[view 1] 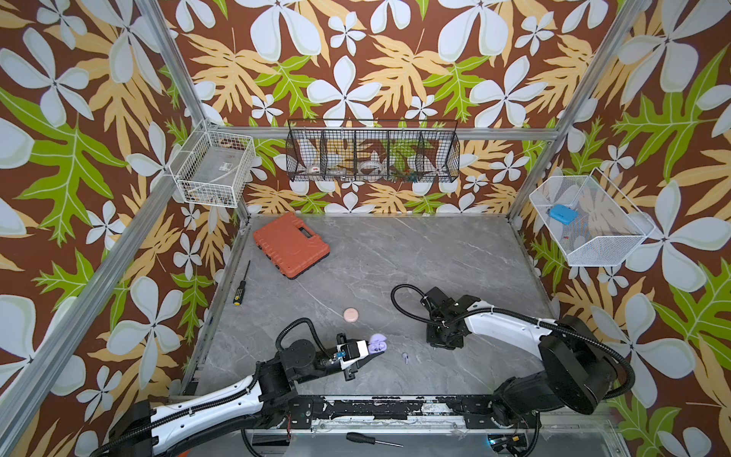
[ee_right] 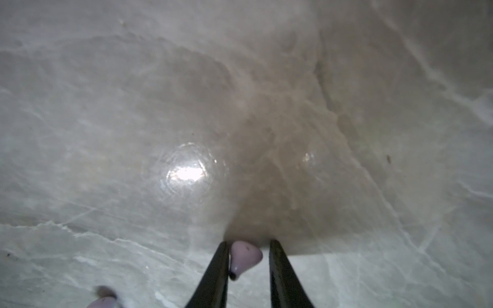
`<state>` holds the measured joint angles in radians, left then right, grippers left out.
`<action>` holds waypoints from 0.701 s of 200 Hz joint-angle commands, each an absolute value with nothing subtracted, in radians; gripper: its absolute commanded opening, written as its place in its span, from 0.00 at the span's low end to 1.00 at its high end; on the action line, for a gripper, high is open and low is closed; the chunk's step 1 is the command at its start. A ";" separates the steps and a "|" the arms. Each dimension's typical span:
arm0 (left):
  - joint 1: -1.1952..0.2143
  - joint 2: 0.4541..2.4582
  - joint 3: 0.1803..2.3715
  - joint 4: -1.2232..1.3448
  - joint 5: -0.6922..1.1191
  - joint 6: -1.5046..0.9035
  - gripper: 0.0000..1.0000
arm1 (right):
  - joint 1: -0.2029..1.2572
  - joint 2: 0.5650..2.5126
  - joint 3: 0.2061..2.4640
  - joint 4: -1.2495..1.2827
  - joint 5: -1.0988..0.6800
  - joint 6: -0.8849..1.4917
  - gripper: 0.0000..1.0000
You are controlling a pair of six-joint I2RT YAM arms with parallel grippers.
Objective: Insert wireless bluetooth earbuds into charging case
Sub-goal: Pick up the wireless bluetooth earbud from the bottom-center of the table.
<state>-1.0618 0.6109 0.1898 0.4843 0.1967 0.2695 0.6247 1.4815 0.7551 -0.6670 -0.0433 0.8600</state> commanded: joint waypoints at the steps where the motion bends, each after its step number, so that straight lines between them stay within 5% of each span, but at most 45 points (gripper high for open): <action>1: -1.063 0.614 0.200 0.497 0.204 0.270 0.00 | 0.626 1.489 0.749 -0.660 -0.029 0.852 0.25; 140: -1.063 0.623 0.201 0.493 0.206 0.273 0.00 | 0.626 1.519 0.758 -0.655 -0.006 0.809 0.24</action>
